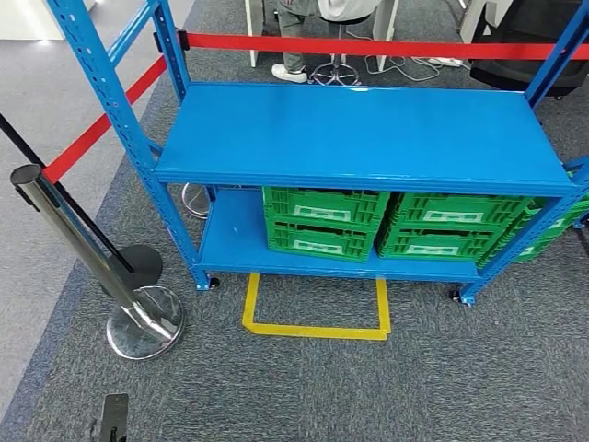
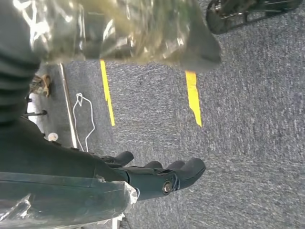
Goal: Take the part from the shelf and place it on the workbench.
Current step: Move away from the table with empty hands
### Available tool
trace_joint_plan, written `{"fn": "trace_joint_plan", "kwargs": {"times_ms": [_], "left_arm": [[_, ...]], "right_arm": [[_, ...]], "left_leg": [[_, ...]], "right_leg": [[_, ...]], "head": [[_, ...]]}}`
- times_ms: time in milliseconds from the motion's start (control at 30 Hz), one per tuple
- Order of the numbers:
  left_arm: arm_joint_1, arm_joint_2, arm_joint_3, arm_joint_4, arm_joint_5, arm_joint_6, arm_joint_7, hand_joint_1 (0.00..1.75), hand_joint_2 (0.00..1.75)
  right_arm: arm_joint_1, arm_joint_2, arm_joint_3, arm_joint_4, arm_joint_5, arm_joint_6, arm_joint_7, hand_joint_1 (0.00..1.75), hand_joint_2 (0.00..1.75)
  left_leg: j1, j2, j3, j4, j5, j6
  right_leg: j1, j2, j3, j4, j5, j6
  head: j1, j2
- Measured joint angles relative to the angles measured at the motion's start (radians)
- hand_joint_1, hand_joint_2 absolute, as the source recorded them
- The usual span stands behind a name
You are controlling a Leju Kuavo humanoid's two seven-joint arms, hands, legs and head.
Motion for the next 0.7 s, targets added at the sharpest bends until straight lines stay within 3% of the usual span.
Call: {"fn": "trace_joint_plan", "kwargs": {"times_ms": [33,100,133,200,267,333,367,433,467,500,533,567,633,700], "left_arm": [[0.0,0.0,0.0,0.0,-0.001,0.001,0.001,0.0,1.75],[0.0,-0.002,0.0,0.0,-0.013,0.004,0.004,0.0,1.75],[0.0,-0.002,0.0,0.0,-0.022,0.006,0.004,0.0,1.75],[0.0,-0.002,0.0,0.0,-0.041,0.007,0.002,0.0,1.75],[0.0,-0.001,-0.001,0.0,-0.056,0.007,0.001,0.0,1.75],[0.002,0.002,-0.008,0.0,-0.062,0.006,0.002,0.0,1.75],[0.005,0.004,-0.016,0.0,-0.06,0.005,0.005,0.0,1.75],[0.015,0.009,-0.04,0.0,-0.046,-0.003,0.015,0.0,0.87],[0.021,0.012,-0.053,0.001,-0.036,-0.009,0.022,0.0,0.44],[0.029,0.016,-0.065,0.002,-0.024,-0.016,0.03,0.0,0.0],[0.038,0.02,-0.077,0.004,-0.013,-0.022,0.039,0.0,0.0],[0.046,0.024,-0.09,0.005,-0.002,-0.029,0.046,0.0,0.0],[0.06,0.028,-0.115,0.007,0.02,-0.042,0.061,0.0,0.0],[0.067,0.031,-0.142,0.009,0.043,-0.054,0.077,0.0,0.0]], "right_arm": [[0.0,0.0,0.0,0.0,0.001,-0.002,0.004,0.0,0.44],[-0.001,0.0,0.0,0.0,0.005,-0.012,0.023,0.0,1.31],[-0.002,0.0,0.0,0.0,0.007,-0.018,0.035,0.0,1.75],[-0.004,0.0,0.0,0.0,0.011,-0.023,0.053,0.0,1.75],[-0.004,0.0,-0.001,0.001,0.011,-0.021,0.057,0.0,1.75],[-0.004,-0.001,0.002,-0.002,0.003,-0.021,0.056,0.0,1.75],[-0.004,-0.002,0.008,-0.005,-0.008,-0.019,0.055,0.0,1.75],[-0.003,-0.005,0.029,-0.014,-0.044,-0.014,0.056,0.0,1.75],[-0.003,-0.007,0.041,-0.021,-0.067,-0.012,0.056,0.0,1.75],[-0.003,-0.011,0.055,-0.029,-0.091,-0.01,0.057,0.0,1.75],[-0.004,-0.014,0.07,-0.038,-0.115,-0.009,0.057,0.0,1.75],[-0.004,-0.018,0.085,-0.047,-0.139,-0.007,0.058,0.0,1.75],[-0.005,-0.028,0.119,-0.065,-0.186,0.0,0.06,0.0,1.75],[-0.004,-0.04,0.156,-0.079,-0.235,0.007,0.062,0.0,1.75]], "left_leg": [[0.0,-0.001,0.002,0.0,-0.001,-0.001],[-0.001,-0.004,0.008,0.001,-0.006,-0.007],[-0.004,-0.005,0.01,0.003,-0.009,-0.011],[-0.008,-0.006,0.007,0.007,-0.011,-0.021],[-0.006,-0.006,0.005,0.01,-0.013,-0.03],[-0.004,-0.004,-0.007,0.043,-0.039,-0.04],[-0.003,-0.003,-0.027,0.088,-0.066,-0.045],[-0.002,-0.002,-0.088,0.215,-0.126,-0.051],[-0.002,-0.002,-0.113,0.267,-0.14,-0.051],[-0.002,-0.002,-0.125,0.287,-0.135,-0.05],[-0.001,-0.001,-0.119,0.272,-0.112,-0.049],[0.001,-0.001,-0.098,0.223,-0.075,-0.051],[0.008,0.0,-0.041,0.096,-0.014,-0.069],[0.011,0.001,-0.013,0.032,-0.004,-0.066]], "right_leg": [[0.0,0.0,0.01,-0.028,0.028,-0.001],[-0.001,0.001,0.068,-0.158,0.1,-0.004],[-0.002,0.003,0.099,-0.218,0.122,-0.007],[-0.001,0.006,0.126,-0.271,0.129,-0.013],[-0.001,0.006,0.127,-0.274,0.129,-0.023],[-0.003,0.004,0.129,-0.276,0.13,-0.033],[-0.004,0.003,0.131,-0.278,0.13,-0.038],[-0.003,0.001,0.132,-0.278,0.128,-0.044],[-0.003,0.001,0.133,-0.278,0.127,-0.045],[-0.002,0.001,0.135,-0.278,0.126,-0.046],[-0.002,0.001,0.138,-0.278,0.124,-0.047],[-0.002,0.002,0.141,-0.277,0.122,-0.048],[0.002,0.002,0.145,-0.272,0.114,-0.046],[0.011,0.002,0.141,-0.265,0.108,-0.042]], "head": [[0.0,0.0],[0.0,0.0],[0.0,0.0],[-0.001,0.0],[-0.002,0.0],[-0.005,0.0],[-0.007,0.0],[-0.01,0.0],[-0.01,0.0],[-0.01,0.0],[-0.01,0.0],[-0.009,0.0],[-0.011,0.0],[-0.012,0.0]]}}
